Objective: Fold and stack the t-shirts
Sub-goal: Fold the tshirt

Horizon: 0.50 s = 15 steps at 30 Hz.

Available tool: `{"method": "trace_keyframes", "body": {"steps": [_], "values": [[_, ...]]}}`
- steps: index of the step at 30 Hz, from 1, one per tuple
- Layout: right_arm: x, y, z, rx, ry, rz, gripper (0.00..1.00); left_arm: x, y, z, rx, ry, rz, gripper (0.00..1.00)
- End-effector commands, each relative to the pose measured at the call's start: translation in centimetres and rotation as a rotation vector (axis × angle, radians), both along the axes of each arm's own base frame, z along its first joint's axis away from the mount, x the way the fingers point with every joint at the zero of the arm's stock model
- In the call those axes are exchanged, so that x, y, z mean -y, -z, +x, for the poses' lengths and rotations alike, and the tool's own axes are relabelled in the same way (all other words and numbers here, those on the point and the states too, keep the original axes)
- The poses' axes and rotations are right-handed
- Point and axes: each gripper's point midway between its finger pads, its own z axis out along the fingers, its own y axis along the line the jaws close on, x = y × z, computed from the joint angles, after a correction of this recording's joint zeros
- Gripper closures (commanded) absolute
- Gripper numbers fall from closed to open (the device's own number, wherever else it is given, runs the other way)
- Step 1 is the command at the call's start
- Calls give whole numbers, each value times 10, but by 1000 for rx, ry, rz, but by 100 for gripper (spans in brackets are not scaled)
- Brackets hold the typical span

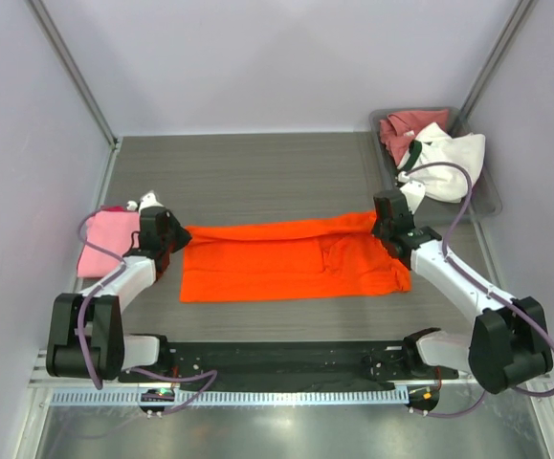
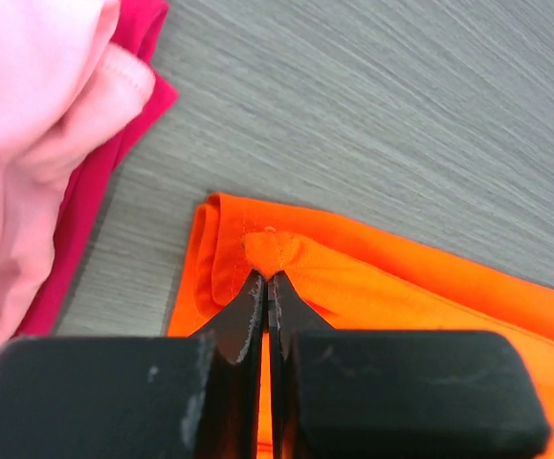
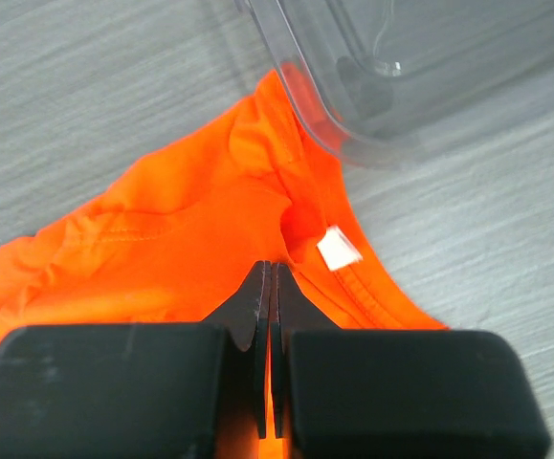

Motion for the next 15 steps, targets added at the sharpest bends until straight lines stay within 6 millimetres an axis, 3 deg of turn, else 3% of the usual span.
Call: {"method": "trace_keyframes", "body": {"steps": [1,7,15], "values": [[0,-12,1,97,53,43,99,-4,-25,9,121,-34,-7,100],[2,-8,-16,125,66,69,99,-4,-23,4,121,-34,-5,97],[-6,11,-44,149,71,157,97,-6,-21,-3,140,-64,-30,96]]}}
